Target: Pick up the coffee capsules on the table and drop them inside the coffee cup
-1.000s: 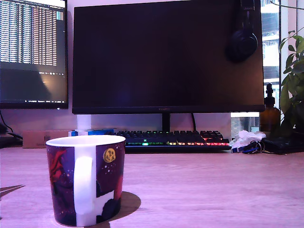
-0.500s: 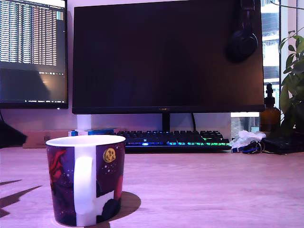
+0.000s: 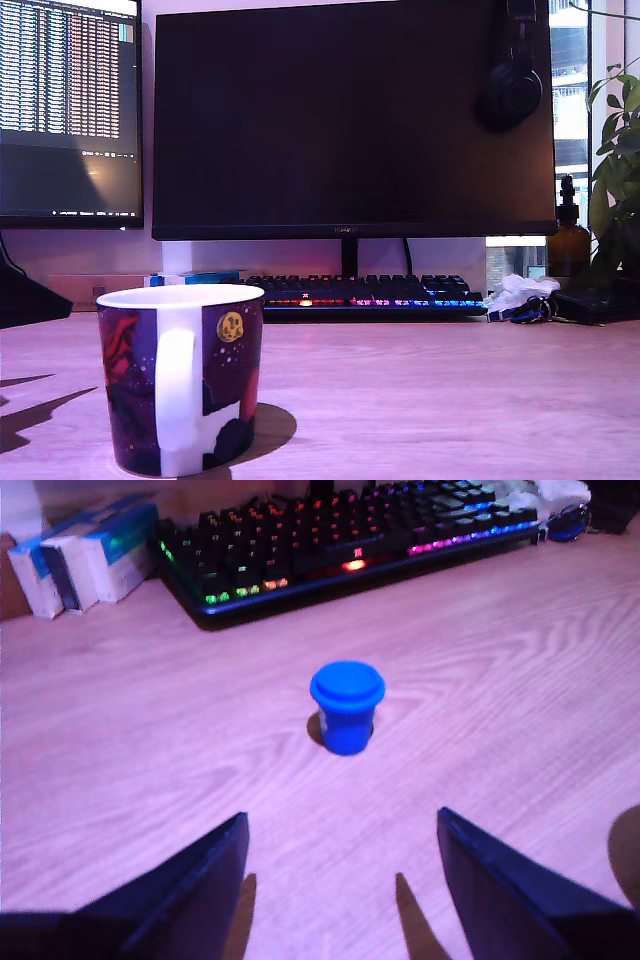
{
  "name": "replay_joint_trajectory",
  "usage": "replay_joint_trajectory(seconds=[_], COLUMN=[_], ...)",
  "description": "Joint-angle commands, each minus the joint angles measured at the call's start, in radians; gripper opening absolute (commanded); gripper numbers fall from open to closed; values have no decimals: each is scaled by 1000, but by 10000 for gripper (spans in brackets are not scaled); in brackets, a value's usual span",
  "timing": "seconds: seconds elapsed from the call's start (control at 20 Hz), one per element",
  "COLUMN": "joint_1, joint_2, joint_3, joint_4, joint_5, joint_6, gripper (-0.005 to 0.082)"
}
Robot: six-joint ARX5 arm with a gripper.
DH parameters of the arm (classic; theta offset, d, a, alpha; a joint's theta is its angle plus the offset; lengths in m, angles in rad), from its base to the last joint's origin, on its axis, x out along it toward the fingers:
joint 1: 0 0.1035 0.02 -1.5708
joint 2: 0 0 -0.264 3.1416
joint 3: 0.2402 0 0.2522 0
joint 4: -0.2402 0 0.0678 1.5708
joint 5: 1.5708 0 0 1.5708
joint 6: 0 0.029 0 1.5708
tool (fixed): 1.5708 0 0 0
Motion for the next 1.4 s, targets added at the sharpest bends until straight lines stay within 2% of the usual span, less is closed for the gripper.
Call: replay_joint_trajectory(seconds=[0.0, 0.2, 0.35, 0.55, 0.8, 1.35], joint_1=[2, 2, 2, 2, 0, -103], joint_2=[30, 103, 158, 258, 376, 567], joint_3=[-14, -12, 15, 52, 111, 275], joint_4=[41, 124, 135, 179, 221, 217], joint_5=[3, 3, 10, 38, 71, 76], joint_6=[3, 2, 2, 3, 10, 55], gripper=[548, 548, 548, 515, 515, 515])
